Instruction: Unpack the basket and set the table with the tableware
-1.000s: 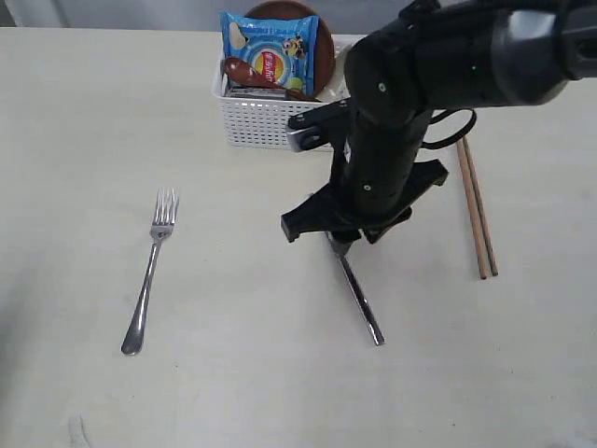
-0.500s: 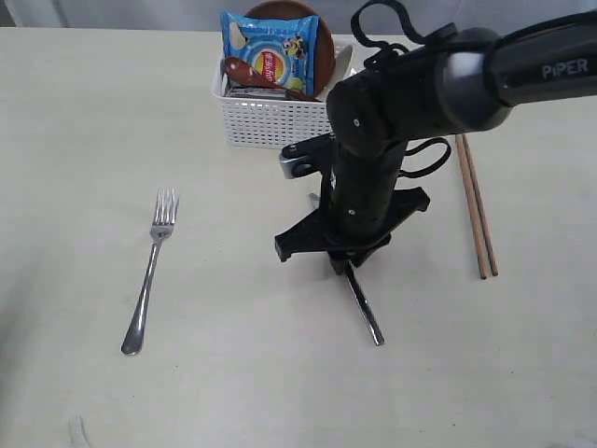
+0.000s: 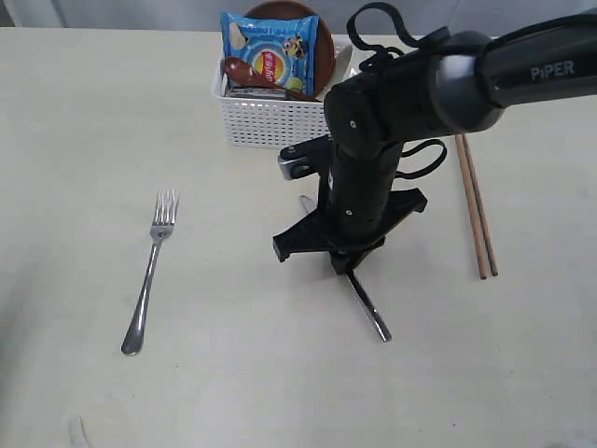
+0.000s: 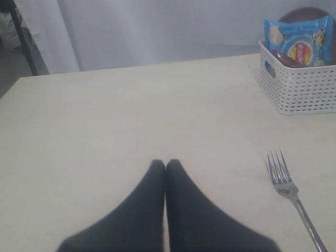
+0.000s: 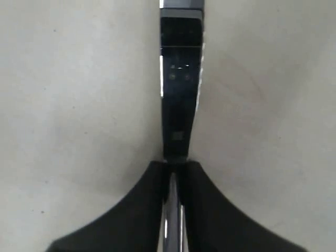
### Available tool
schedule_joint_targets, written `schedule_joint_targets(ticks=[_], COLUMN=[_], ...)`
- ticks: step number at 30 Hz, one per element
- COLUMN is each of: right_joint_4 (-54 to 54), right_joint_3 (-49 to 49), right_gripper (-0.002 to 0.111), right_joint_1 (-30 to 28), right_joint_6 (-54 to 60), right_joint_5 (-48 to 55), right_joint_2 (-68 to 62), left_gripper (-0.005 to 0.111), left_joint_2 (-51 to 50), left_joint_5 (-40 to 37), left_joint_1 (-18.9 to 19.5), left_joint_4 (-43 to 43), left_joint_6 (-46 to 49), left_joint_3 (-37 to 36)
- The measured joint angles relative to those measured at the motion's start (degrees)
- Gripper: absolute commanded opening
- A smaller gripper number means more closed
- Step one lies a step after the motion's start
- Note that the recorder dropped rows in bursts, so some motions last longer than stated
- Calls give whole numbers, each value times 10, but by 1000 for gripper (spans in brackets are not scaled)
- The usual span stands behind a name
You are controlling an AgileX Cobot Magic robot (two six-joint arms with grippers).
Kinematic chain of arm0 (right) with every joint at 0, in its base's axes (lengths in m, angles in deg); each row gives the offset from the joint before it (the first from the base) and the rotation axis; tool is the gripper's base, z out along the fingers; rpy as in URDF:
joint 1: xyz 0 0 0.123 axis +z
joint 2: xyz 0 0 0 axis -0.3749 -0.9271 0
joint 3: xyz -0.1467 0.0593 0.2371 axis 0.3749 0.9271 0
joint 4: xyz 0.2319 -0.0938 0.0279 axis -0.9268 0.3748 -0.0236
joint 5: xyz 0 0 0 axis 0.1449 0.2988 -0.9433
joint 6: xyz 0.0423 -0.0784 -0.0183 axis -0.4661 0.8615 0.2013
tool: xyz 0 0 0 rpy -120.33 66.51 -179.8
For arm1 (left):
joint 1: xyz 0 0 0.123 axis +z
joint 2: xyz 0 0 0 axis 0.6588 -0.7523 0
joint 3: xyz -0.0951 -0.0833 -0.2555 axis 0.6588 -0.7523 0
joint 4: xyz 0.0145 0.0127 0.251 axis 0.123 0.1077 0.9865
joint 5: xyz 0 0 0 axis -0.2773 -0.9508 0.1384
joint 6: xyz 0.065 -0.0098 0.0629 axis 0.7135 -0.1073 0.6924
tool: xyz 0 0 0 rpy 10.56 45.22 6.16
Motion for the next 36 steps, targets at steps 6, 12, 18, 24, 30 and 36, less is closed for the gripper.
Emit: schedule_joint_targets(ticks=[6,12,18,24,30,36], right_joint_4=[-3,-50,-95,-100,-62,0], right_joint_3=[3,5,-30,-228,-416,-495], right_gripper=[0,0,0,0,0,0], right_joint_1=[0,9,76,166,210,220], right_joint_6=[0,0,-32,-155,-309,-426], right_joint_5=[-1,-6,-10,-11,-2,67], right_joint_2=[10,96,139,22,-124,-196], left_gripper=[0,0,0,0,0,0], left_joint_2=[0,0,0,0,0,0], left_joint_5=[0,0,0,0,0,0], left_joint_1=[0,0,0,0,0,0], left_joint_4=[0,0,0,0,0,0], left_joint_6=[0,0,0,0,0,0], left_joint_3=[0,0,0,0,0,0])
